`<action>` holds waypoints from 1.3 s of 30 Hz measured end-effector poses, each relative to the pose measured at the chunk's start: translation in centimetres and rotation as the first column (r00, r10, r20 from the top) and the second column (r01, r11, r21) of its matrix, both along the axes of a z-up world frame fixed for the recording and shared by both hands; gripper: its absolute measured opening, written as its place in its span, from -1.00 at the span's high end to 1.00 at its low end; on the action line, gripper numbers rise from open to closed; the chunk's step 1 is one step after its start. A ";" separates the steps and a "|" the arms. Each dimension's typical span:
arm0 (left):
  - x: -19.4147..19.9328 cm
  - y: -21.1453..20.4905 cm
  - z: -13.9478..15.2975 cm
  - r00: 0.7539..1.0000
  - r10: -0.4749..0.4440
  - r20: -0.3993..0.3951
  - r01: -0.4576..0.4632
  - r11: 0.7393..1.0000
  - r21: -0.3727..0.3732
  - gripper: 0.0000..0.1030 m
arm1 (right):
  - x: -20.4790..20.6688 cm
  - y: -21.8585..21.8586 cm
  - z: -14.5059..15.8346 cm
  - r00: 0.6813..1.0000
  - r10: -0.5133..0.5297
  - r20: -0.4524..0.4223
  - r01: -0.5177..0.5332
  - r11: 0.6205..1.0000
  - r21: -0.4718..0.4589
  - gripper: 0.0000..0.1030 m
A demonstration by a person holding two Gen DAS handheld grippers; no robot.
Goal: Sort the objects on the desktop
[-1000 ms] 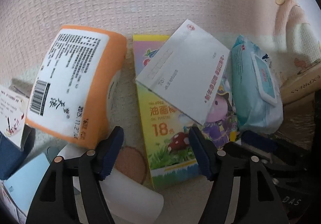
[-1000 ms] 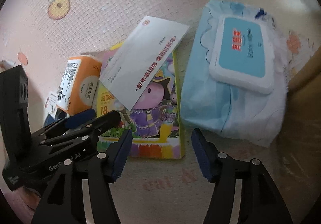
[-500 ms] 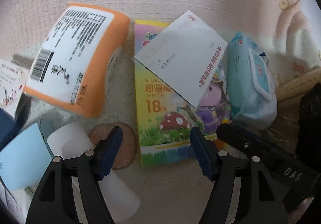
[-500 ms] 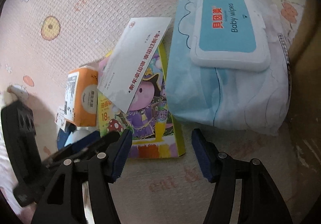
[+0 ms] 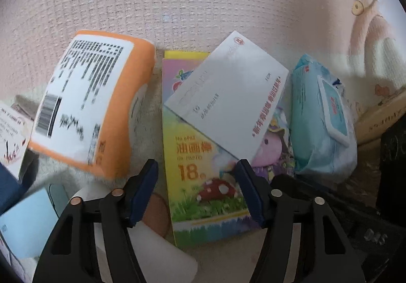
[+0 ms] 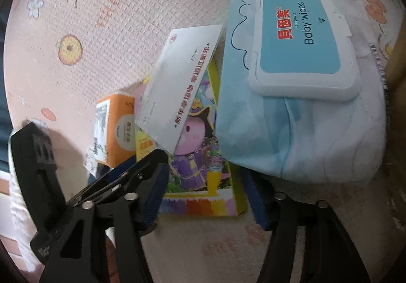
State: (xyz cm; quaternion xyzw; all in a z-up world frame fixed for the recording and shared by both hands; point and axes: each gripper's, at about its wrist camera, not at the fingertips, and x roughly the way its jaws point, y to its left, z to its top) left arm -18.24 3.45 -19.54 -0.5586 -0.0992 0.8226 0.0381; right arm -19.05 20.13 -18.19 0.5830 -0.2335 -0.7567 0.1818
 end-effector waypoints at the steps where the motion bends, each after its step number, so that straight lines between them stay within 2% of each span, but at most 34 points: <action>1: 1.0 0.5 0.5 1.000 -0.005 -0.003 0.005 1.000 -0.003 -0.24 | 0.1 -0.1 0.1 1.000 0.005 -0.004 -0.005 0.999 0.033 0.27; 2: 1.3 0.7 0.5 1.000 0.001 -0.004 -0.002 1.000 -0.008 -0.24 | 0.2 -0.2 0.2 1.000 0.013 -0.008 -0.013 0.998 0.069 0.35; 4: 2.0 0.8 0.5 1.000 0.016 -0.008 -0.016 1.000 -0.007 -0.24 | 0.5 -0.5 0.4 0.999 0.038 -0.014 -0.037 0.995 0.095 0.35; 6: 1.9 2.7 0.2 1.000 0.023 0.000 -0.023 1.000 0.002 -0.23 | 1.0 -1.0 0.4 0.999 0.050 -0.006 -0.050 0.994 0.099 0.35; 8: 2.6 2.6 0.2 0.999 0.032 0.010 -0.032 0.999 0.013 -0.22 | 1.5 -1.3 0.2 0.998 0.061 0.003 -0.061 0.993 0.097 0.35; 11: 5.9 0.4 -0.2 0.999 0.030 0.024 -0.030 0.999 0.014 -0.21 | 3.0 -1.3 0.2 0.996 0.082 0.020 -0.084 0.991 0.103 0.35; 12: 4.6 1.3 -0.7 0.999 0.031 0.033 -0.032 0.999 0.014 -0.21 | 3.6 -1.2 0.3 0.996 0.086 0.025 -0.088 0.991 0.103 0.35; 13: 4.9 1.5 -0.9 0.999 0.032 0.040 -0.032 0.999 0.015 -0.20 | 4.1 -1.2 0.2 0.996 0.087 0.034 -0.090 0.991 0.101 0.35; 22: 10.1 3.3 -0.8 0.997 0.007 0.081 -0.010 1.000 0.030 -0.20 | 9.6 -0.3 0.1 0.989 0.121 0.090 -0.131 0.984 0.120 0.35; 25: 10.6 2.8 -0.7 0.997 0.003 0.075 -0.006 0.999 0.039 -0.20 | 10.0 -0.5 0.2 0.987 0.136 0.088 -0.147 0.980 0.136 0.33; 28: 9.9 2.6 -0.5 0.995 0.051 0.082 -0.059 0.994 0.094 -0.20 | 9.1 -1.1 0.7 0.986 0.140 0.090 -0.153 0.976 0.156 0.24; 31: 9.3 1.8 0.0 0.993 0.092 0.072 -0.102 0.983 0.155 -0.20 | 8.4 -1.7 2.4 0.988 0.152 0.020 -0.153 0.965 0.214 0.03; 32: 9.4 0.3 0.3 0.993 0.099 0.069 -0.110 0.980 0.168 -0.20 | 8.3 -1.8 3.0 0.987 0.162 -0.013 -0.155 0.961 0.231 -0.01; 34: 9.0 0.0 0.6 0.993 0.104 0.058 -0.113 0.976 0.184 -0.20 | 8.1 -2.4 4.2 0.977 0.198 -0.082 -0.171 0.952 0.254 -0.01; 35: 9.6 -0.9 1.2 0.994 0.098 0.051 -0.106 0.976 0.188 -0.20 | 8.2 -2.6 4.5 0.968 0.221 -0.114 -0.187 0.950 0.251 0.07; 36: 9.7 -1.2 1.4 0.995 0.088 0.038 -0.093 0.977 0.191 -0.19 | 8.4 -2.9 4.7 0.957 0.251 -0.144 -0.210 0.946 0.247 0.24; 37: 9.9 -1.4 1.7 0.997 0.075 0.019 -0.077 0.979 0.190 -0.03 | 8.5 -3.2 4.6 0.948 0.278 -0.155 -0.235 0.940 0.247 0.68; 38: 10.8 -2.1 2.0 0.998 0.060 0.004 -0.059 0.982 0.180 0.36 | 8.5 -3.4 4.4 0.943 0.300 -0.143 -0.260 0.934 0.244 0.74; 39: 11.3 -2.4 2.3 0.999 0.036 -0.001 -0.036 0.988 0.151 0.57 | 8.4 -3.8 3.8 0.941 0.320 -0.113 -0.288 0.930 0.229 0.76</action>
